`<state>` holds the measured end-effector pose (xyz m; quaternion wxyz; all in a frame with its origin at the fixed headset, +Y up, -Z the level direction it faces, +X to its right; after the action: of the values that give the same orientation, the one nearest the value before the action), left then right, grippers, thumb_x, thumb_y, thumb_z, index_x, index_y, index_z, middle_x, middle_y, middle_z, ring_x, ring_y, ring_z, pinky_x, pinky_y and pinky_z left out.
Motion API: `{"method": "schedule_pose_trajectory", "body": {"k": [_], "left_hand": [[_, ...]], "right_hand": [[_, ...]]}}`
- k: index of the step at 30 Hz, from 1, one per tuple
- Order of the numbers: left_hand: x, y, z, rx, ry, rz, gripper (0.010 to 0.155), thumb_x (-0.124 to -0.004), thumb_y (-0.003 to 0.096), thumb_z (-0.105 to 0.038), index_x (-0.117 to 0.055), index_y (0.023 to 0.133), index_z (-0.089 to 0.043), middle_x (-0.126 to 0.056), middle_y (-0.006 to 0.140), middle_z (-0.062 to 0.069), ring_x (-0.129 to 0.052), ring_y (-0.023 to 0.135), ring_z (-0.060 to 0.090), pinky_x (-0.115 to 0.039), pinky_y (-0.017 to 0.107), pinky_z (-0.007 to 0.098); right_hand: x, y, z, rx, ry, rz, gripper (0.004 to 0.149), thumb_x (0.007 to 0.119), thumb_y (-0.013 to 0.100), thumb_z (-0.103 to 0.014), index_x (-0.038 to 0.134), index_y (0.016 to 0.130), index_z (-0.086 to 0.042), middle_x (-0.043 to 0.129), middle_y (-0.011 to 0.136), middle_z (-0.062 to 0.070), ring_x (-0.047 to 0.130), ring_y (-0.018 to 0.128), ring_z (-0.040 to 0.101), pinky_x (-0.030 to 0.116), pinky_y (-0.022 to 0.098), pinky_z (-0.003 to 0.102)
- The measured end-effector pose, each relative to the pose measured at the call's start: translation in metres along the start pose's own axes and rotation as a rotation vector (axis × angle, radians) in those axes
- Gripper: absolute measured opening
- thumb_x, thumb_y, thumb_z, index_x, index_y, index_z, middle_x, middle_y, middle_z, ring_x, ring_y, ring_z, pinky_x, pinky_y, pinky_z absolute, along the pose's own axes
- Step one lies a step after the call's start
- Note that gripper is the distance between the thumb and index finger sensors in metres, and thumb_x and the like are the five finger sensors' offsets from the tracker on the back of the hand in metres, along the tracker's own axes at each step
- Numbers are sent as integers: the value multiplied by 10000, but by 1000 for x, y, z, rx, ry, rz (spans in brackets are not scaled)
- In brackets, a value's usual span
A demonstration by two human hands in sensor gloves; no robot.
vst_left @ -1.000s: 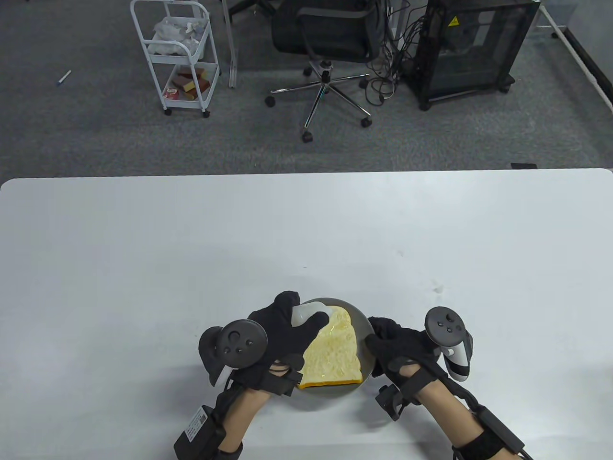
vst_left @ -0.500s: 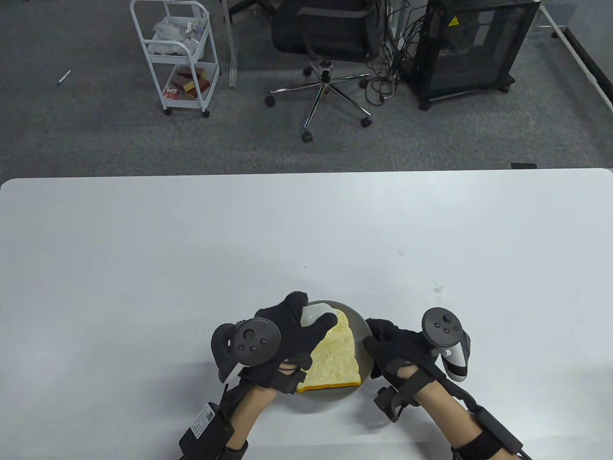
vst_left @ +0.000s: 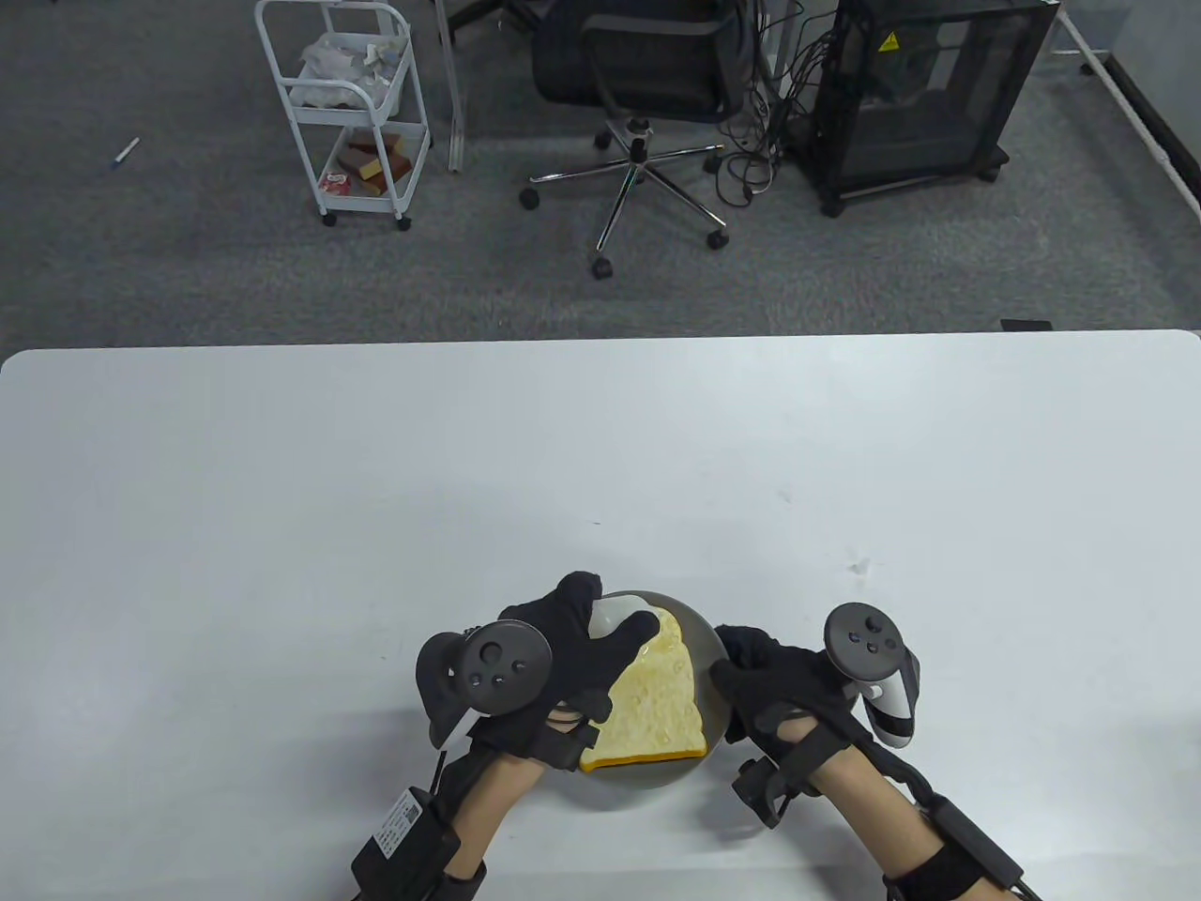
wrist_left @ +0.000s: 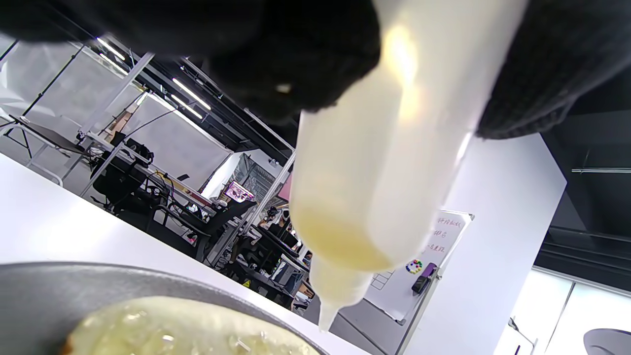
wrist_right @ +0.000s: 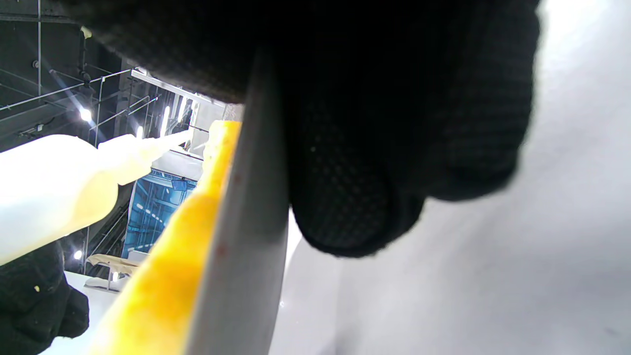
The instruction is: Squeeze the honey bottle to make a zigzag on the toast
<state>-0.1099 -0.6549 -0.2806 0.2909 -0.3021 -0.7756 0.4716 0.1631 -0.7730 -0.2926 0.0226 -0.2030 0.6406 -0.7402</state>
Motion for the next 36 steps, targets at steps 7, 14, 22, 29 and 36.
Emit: {"method": "schedule_pose_trajectory", "body": {"k": [7, 14, 22, 29, 36], "left_hand": [[5, -1, 6, 23, 0, -6, 716, -885, 470, -738, -783, 815, -120, -976, 357, 114, -933, 34, 116, -876, 166, 403], [14, -4, 16, 48, -1, -20, 715, -883, 471, -739, -786, 812, -118, -977, 353, 111, -932, 30, 112, -877, 162, 400], [23, -8, 27, 75, 6, -32, 717, -882, 473, -741, -787, 810, -115, -978, 348, 108, -931, 26, 109, -878, 158, 398], [28, -11, 33, 106, 15, -35, 718, -879, 473, -743, -788, 809, -115, -979, 345, 106, -931, 22, 106, -879, 154, 396], [30, -13, 35, 127, 24, -25, 720, -871, 477, -746, -785, 811, -114, -980, 348, 103, -932, 24, 104, -879, 156, 394]], "right_hand": [[0, 0, 0, 3, 3, 1, 553, 814, 481, -222, 682, 929, 74, 991, 660, 200, 1138, 362, 280, 997, 210, 317], [-1, 0, 0, 5, 5, 6, 554, 815, 480, -221, 682, 929, 74, 991, 660, 200, 1139, 359, 281, 998, 209, 316], [-3, 0, 0, 7, 8, 10, 554, 815, 479, -222, 683, 927, 76, 992, 659, 202, 1138, 360, 281, 998, 208, 316], [-5, 1, 0, 10, 18, 13, 555, 815, 479, -222, 682, 927, 77, 991, 660, 201, 1139, 359, 281, 998, 209, 316], [-7, 1, 0, 12, 25, 19, 556, 815, 478, -222, 682, 927, 78, 991, 659, 201, 1139, 358, 281, 998, 208, 316]]}}
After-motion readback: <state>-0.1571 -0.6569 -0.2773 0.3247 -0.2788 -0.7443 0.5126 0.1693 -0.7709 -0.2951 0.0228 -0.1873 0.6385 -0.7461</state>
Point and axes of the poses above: the tracker on the back of each hand, its own z axis roughly to the little-finger side, its own y axis roughly from the wrist to the fingertips, x = y × z, the point moved 3 cm from there along y, roughly from the wrist to the fingertips
